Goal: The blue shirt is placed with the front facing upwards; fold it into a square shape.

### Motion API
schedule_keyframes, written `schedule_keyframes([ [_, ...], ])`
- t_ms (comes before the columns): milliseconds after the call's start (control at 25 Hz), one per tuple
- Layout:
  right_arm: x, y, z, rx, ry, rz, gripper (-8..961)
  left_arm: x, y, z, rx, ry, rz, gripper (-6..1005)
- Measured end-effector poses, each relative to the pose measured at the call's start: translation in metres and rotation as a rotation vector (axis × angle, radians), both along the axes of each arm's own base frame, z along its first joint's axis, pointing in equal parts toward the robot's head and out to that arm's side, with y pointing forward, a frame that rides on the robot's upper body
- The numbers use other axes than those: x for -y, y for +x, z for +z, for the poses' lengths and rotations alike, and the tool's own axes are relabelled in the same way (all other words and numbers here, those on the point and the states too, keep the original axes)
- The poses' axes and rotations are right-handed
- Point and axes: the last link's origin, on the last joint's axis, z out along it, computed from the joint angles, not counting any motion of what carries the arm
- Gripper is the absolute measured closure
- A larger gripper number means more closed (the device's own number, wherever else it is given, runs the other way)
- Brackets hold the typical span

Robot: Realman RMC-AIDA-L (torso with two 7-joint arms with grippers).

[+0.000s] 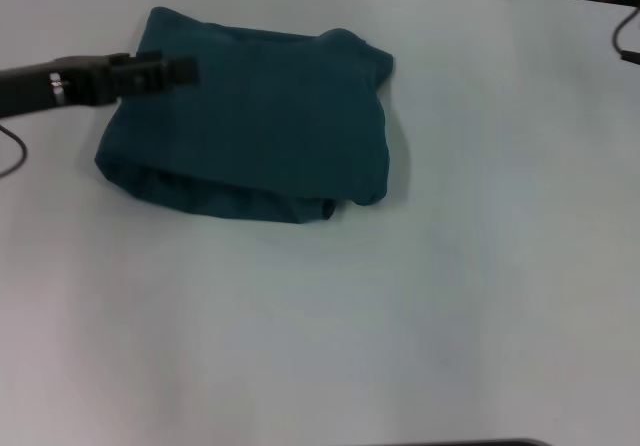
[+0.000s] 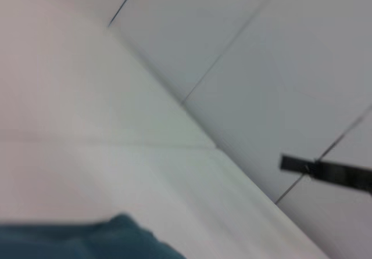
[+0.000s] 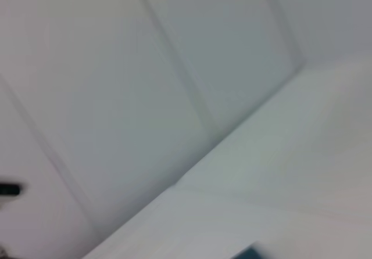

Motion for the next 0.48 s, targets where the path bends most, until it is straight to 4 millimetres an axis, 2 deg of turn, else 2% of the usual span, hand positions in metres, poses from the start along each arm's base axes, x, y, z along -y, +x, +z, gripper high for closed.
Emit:
schedule_keyframes([
  [40, 0.006, 0.007, 0.003, 0.007, 0.060, 0.035, 368, 0.003, 0.000, -0.005, -0.009, 0.031, -0.039, 133],
  [160, 0.031, 0.026, 0.011, 0.031, 0.144, 0.128, 185, 0.014, -0.005, -0.014, -0.025, 0.104, -0.109, 134],
  [400, 0.103, 0.075, 0.010, 0.062, 0.173, 0.184, 14, 0.050, -0.024, -0.030, 0.008, 0.199, -0.196, 135],
  [480, 0.124, 0.083, 0.008, 0.036, 0.185, 0.198, 14, 0.064, -0.030, -0.033, 0.039, 0.227, -0.221, 136],
])
